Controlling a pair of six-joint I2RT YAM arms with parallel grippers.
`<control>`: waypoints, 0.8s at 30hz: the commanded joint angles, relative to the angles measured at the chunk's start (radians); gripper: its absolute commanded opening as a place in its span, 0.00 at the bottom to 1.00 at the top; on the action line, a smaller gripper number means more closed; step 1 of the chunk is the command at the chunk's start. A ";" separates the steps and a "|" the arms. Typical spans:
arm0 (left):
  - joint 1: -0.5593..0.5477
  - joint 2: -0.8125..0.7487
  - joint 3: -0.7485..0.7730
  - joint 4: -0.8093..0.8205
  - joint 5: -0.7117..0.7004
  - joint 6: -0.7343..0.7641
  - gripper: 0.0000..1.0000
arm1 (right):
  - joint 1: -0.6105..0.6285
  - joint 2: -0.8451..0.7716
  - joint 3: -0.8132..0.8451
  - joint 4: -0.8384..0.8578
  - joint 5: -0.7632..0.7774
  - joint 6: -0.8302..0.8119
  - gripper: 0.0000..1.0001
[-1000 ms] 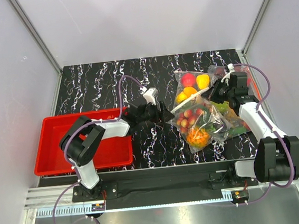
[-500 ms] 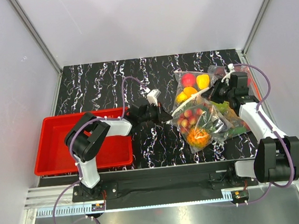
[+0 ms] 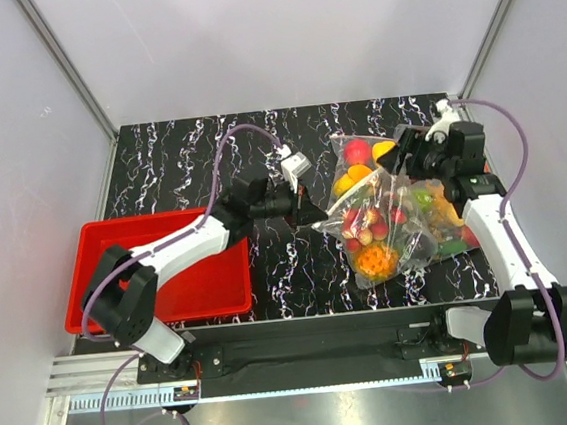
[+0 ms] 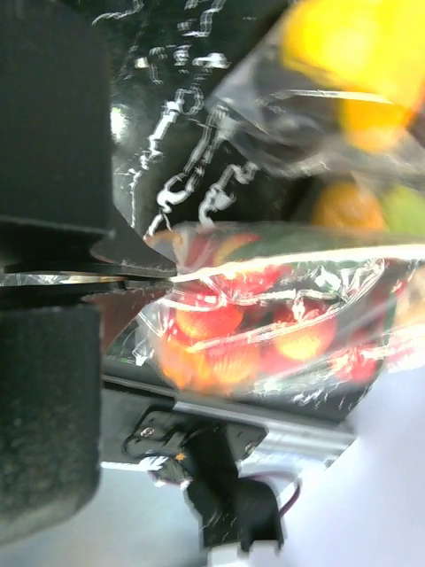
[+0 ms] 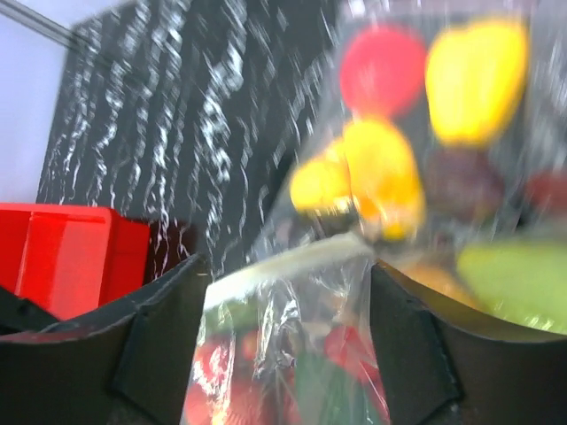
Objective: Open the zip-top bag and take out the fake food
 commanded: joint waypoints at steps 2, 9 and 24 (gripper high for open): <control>0.009 -0.079 0.125 -0.206 0.164 0.217 0.00 | 0.001 -0.058 0.130 0.083 -0.129 -0.167 0.79; 0.015 -0.139 0.215 -0.435 0.201 0.340 0.00 | 0.003 0.000 0.190 0.208 -0.555 -0.210 0.81; 0.035 -0.185 0.337 -0.667 0.122 0.468 0.00 | 0.325 0.026 0.162 -0.002 -0.523 -0.406 0.78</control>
